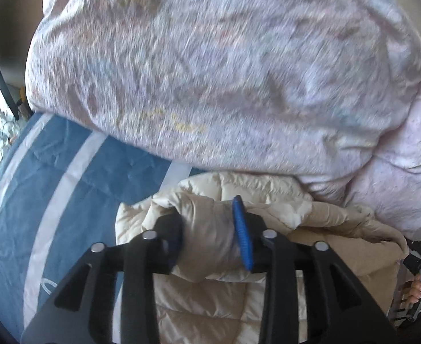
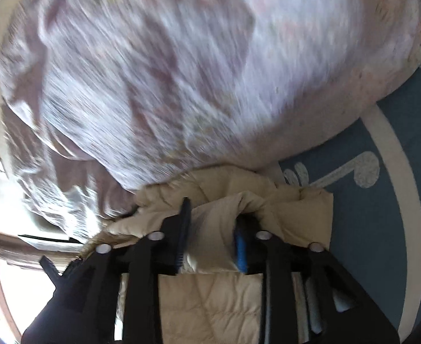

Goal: Fold large clothes

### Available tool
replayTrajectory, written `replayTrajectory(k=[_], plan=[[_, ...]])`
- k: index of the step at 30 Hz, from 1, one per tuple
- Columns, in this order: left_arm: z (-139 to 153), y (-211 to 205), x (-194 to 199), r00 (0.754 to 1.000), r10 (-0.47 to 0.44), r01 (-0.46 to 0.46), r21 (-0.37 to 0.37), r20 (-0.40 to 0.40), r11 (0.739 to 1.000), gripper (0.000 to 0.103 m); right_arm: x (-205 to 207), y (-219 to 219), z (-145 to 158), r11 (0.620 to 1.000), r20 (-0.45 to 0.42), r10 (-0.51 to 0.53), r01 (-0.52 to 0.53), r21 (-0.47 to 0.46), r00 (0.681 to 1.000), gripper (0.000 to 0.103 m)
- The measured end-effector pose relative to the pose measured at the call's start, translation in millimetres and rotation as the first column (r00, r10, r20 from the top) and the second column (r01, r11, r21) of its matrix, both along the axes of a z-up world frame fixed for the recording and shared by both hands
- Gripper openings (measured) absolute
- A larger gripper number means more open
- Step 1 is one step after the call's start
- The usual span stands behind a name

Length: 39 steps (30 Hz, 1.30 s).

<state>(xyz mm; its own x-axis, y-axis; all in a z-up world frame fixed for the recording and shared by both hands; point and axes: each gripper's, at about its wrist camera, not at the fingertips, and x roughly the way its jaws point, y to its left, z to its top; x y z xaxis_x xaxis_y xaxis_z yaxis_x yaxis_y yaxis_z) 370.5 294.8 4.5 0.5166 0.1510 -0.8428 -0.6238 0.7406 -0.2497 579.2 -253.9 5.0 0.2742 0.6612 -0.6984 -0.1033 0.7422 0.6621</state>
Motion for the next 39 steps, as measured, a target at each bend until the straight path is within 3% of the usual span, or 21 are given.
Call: replayTrajectory(k=[2,4,5,8,12,18,25,39], plan=[[10,-3,-2,1.000,-0.010,0.010,0.021,0.009,1.000,0.047,-6,-6,15,1.000,0.036,-0.012,0.012,0.001,0.999,0.050],[19,-7,-5,1.000,-0.014,0.013,0.050,0.017,0.999,0.059,-14,-10,30,0.998,0.101,-0.039,0.043,-0.044,0.994,0.074],[25,-10,-8,1.000,-0.006,0.004,0.077,0.023,0.997,0.070,-20,-13,38,0.997,0.139,-0.053,0.061,-0.057,0.989,0.076],[38,-14,-18,0.999,-0.007,0.003,0.100,0.042,0.995,0.072,-35,-12,49,0.996,0.196,-0.024,0.041,-0.083,0.980,0.076],[38,-38,-28,0.998,-0.067,0.064,0.140,0.021,0.988,0.072,-69,22,50,0.971,0.264,0.152,-0.094,-0.220,0.952,0.075],[4,-88,-32,0.990,-0.135,0.142,0.192,-0.047,0.971,0.072,-103,82,17,0.901,0.288,0.289,-0.157,-0.405,0.913,0.075],[-38,-103,-20,0.990,-0.094,0.122,0.288,-0.109,0.950,0.072,-105,120,-14,0.832,0.360,0.293,-0.051,-0.553,0.886,0.075],[-73,-74,19,0.989,-0.011,0.061,0.337,-0.147,0.940,0.085,-64,131,-57,0.828,0.403,0.223,0.046,-0.559,0.888,0.084]])
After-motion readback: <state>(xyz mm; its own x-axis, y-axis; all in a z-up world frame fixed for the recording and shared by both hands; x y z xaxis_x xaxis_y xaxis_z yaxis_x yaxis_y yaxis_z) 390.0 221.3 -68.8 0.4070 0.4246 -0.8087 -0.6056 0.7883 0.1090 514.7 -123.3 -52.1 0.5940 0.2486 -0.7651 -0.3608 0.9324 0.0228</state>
